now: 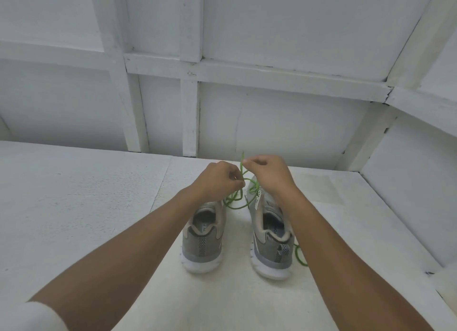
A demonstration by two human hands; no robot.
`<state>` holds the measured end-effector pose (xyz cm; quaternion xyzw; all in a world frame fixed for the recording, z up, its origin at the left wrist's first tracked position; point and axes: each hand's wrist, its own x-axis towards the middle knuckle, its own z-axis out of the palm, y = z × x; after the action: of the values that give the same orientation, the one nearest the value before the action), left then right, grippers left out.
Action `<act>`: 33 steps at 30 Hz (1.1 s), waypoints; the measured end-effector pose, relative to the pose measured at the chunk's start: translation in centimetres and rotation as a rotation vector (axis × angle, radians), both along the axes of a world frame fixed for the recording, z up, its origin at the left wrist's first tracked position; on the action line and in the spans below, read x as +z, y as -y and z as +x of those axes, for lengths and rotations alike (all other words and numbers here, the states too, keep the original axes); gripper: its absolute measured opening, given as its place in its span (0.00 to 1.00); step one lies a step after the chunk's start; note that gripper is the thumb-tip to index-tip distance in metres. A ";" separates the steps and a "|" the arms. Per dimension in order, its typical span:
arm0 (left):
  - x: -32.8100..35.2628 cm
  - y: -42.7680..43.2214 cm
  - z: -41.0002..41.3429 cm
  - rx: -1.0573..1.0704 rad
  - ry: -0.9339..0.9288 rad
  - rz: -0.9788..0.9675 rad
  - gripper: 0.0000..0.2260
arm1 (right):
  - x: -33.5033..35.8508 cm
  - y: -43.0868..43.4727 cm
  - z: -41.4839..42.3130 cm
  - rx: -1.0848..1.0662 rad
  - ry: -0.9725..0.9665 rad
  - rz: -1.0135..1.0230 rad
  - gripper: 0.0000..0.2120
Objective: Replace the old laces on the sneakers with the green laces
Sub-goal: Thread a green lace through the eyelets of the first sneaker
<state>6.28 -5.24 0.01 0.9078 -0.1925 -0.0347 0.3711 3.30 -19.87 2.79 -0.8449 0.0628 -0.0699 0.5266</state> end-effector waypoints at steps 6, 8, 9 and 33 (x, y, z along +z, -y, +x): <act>-0.4 0.0 0.2 -0.002 0.012 0.045 0.04 | 0.4 0.0 1.1 0.015 -0.067 0.043 0.03; -0.4 0.0 0.2 -0.009 0.025 0.053 0.04 | 0.5 0.1 1.4 0.010 -0.090 0.035 0.04; -0.3 0.0 0.2 -0.013 0.030 0.058 0.04 | 0.4 0.1 1.5 0.010 -0.101 0.043 0.05; -4.0 -6.2 0.5 0.256 -0.158 0.059 0.15 | -3.7 0.3 6.6 0.111 -0.303 -0.498 0.17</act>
<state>6.80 0.95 -3.99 0.9299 -0.0445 -0.0642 0.3595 9.95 -20.12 -0.95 -0.9511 0.0756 0.0727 0.2905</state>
